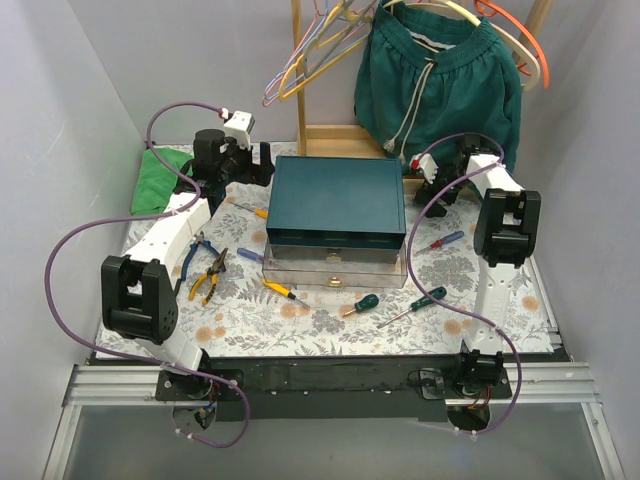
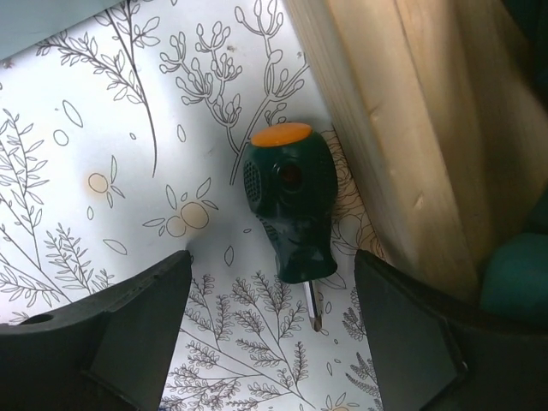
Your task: Sort the tools into containers
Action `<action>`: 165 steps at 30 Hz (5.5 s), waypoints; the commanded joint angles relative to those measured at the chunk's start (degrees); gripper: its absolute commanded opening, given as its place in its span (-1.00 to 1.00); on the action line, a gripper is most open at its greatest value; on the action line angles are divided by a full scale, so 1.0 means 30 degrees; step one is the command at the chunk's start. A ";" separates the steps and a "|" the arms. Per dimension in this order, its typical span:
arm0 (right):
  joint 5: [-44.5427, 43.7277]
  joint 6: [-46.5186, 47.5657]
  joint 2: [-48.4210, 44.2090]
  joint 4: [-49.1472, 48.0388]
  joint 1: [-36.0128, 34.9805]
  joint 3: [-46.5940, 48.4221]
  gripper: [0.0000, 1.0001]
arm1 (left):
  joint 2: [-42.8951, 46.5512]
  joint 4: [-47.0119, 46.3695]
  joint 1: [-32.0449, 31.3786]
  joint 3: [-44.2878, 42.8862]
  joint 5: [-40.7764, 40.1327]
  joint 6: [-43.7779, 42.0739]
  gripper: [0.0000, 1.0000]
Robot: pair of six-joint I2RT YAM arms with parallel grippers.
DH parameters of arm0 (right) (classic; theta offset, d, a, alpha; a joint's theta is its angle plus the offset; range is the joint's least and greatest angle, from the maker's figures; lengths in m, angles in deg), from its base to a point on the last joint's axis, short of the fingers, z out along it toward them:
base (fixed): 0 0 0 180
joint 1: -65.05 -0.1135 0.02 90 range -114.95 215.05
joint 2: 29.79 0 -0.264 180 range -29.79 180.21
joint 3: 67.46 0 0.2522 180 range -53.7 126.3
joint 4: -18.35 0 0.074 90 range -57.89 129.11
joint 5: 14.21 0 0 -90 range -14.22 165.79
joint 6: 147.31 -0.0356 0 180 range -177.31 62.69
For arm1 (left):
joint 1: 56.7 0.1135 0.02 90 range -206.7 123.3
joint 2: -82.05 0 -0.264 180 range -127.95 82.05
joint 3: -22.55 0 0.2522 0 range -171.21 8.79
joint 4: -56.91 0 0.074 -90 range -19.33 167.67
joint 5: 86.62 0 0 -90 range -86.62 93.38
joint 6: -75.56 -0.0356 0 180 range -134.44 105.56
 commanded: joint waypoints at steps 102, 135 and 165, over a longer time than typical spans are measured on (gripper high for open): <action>-0.3264 1.4082 -0.3865 0.4316 0.0630 -0.7481 -0.78 | 0.4865 -0.0203 0.1565 0.5452 -0.0700 -0.3308 0.77; 0.5410 -0.6017 -1.2480 0.7805 -1.2173 -0.3323 0.03 | 1.0226 -0.2167 0.1740 0.7824 0.1673 -0.0907 0.79; -0.0334 1.3051 -1.9076 0.5731 -0.1920 -1.8583 0.19 | 0.7328 -0.2489 0.2034 0.6801 0.2173 -0.0963 0.79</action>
